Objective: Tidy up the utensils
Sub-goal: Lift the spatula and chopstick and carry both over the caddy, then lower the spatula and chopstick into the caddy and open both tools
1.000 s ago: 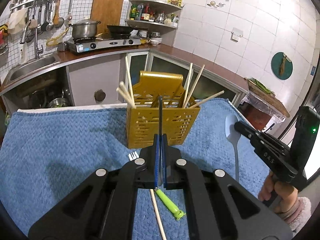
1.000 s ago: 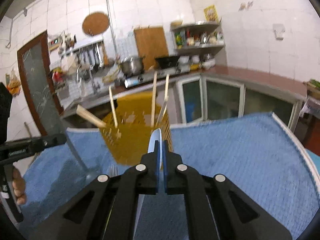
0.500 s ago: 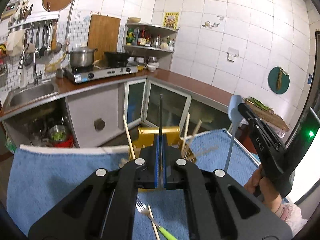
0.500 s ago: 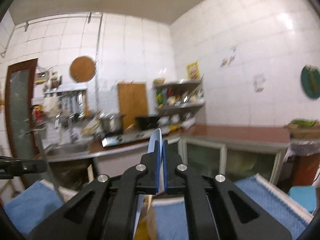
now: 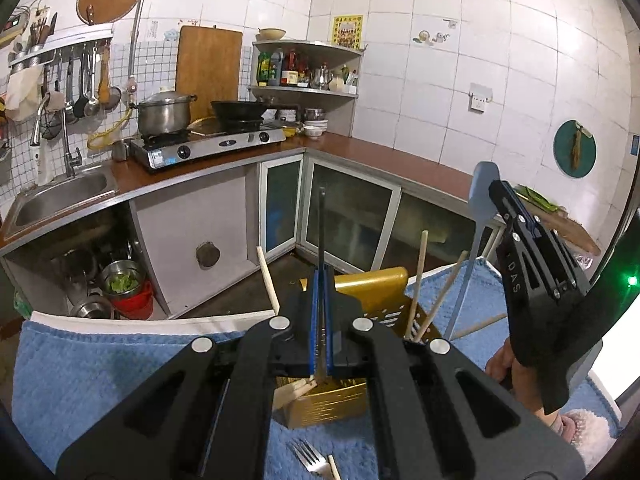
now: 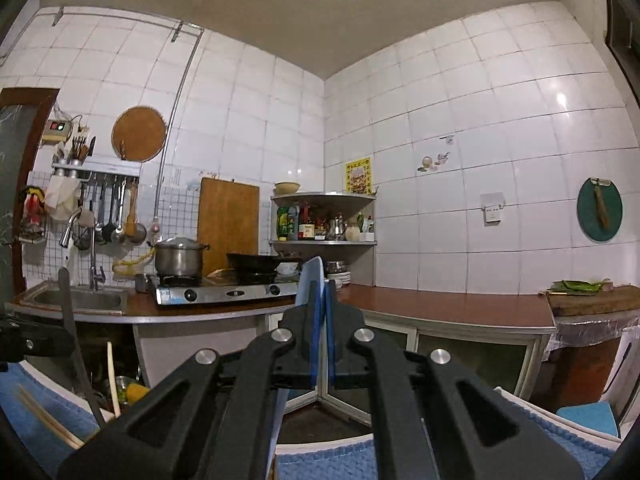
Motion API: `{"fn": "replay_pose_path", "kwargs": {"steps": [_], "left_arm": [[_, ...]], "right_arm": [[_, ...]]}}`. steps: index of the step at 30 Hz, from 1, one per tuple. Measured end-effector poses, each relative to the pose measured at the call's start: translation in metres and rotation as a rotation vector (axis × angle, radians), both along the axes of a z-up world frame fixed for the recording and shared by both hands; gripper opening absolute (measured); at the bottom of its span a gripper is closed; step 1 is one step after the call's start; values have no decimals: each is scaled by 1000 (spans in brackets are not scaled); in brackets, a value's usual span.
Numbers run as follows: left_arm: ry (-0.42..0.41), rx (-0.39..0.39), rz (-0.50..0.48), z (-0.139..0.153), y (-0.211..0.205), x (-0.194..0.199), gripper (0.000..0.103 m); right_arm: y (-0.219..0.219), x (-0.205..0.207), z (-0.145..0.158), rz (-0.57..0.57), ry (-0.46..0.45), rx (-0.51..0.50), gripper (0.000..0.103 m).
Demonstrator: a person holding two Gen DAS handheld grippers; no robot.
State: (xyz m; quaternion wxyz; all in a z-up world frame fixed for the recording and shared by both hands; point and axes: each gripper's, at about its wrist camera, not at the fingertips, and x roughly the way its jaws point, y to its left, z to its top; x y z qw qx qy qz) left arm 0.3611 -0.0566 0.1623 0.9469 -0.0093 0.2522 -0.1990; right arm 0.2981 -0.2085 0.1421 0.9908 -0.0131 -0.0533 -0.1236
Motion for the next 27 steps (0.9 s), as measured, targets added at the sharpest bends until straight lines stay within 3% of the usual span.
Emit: {"fn": "replay_pose_path", "kwargs": {"steps": [10,18,27], "left_arm": [[27,14,13,-33,-2,7,1],[22,3,8,-33,1,7,1],[81,-4,13,-27,6,4,2]], "right_arm": [[5,3,-32,41,55,-37,3],[9,-7,-56,118,136,-73,4],[6,-14,-52,174,249,-86,6]]}}
